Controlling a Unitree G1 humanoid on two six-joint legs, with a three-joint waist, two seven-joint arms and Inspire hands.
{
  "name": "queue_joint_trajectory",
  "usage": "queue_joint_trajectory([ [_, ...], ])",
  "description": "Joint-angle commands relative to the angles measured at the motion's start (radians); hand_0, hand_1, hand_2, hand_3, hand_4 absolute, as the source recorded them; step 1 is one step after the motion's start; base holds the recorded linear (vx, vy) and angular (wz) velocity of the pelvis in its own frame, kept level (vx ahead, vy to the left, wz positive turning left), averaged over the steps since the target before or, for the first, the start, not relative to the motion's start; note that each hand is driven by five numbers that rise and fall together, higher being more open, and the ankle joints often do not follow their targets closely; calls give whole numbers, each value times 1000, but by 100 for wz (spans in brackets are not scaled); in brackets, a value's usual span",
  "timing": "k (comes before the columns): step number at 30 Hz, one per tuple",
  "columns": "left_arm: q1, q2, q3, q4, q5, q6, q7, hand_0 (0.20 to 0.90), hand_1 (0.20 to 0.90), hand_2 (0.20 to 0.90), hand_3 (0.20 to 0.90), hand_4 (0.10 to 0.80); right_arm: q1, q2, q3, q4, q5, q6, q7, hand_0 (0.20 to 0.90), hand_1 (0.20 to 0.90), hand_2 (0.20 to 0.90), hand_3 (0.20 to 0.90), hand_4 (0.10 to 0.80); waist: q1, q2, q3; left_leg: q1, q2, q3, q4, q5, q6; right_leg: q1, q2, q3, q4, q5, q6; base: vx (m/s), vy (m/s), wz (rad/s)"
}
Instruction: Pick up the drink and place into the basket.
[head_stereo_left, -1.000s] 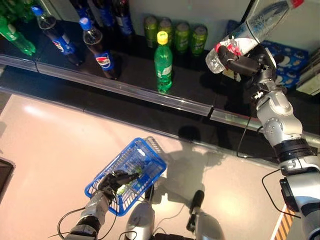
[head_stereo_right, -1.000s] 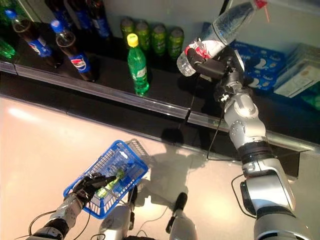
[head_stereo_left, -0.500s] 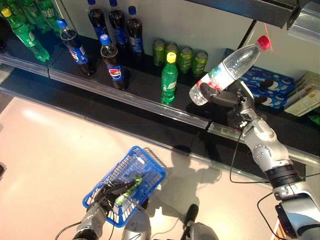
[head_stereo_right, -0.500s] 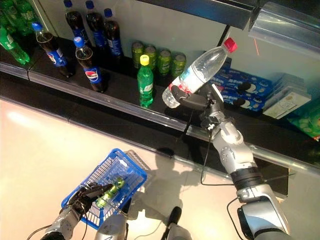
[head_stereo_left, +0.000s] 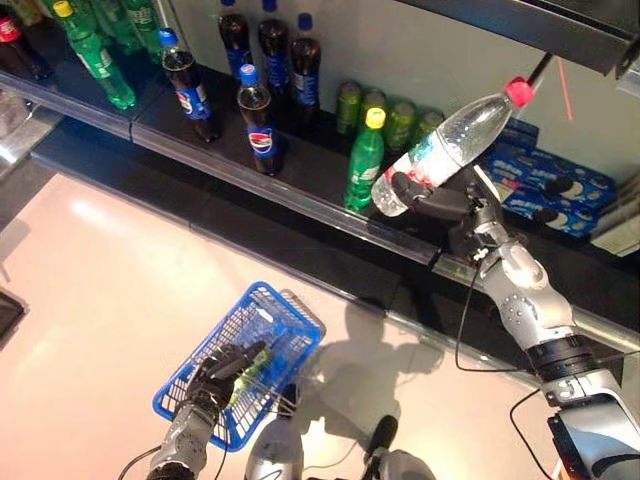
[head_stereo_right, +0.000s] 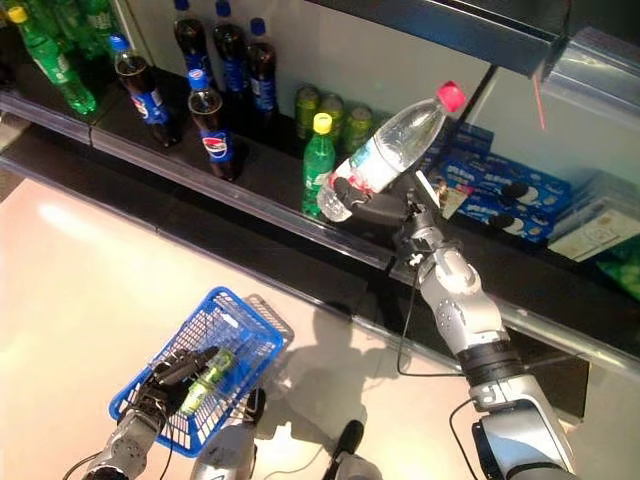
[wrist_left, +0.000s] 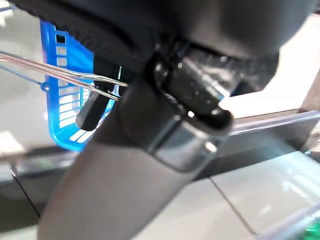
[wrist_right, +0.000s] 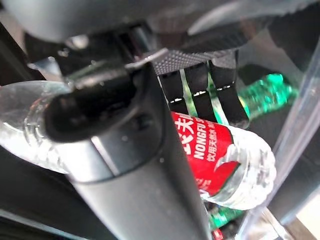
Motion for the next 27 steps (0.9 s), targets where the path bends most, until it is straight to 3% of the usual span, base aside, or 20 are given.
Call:
queue_joint_trajectory([
  [1,1,54,-29,-169,-116,-133,-199,300,300,300,200,100,-38,46,-14,-104,-15,-188,-4,300,300,300,200,100,22,-32,-296,45,19,87,-4,-71,-16,26,-29,-25,-2,-27,34,-23,-24,28],
  [17,11,93,-90,-672,-250,-43,-268,300,300,300,200,100,-16,81,84,-204,-129,-206,-7,300,300,300,200,100,99,-46,-280,41,4,27,-4,-66,-7,58,-14,-77,10,-41,21,-4,-2,22],
  [27,9,110,-95,-886,-354,37,-301,300,300,300,200,100,-6,92,128,-231,-187,-200,-41,300,300,300,200,100,138,-56,-281,37,-9,-10,-4,-64,-4,72,-7,-96,14,-45,19,29,-7,15],
])
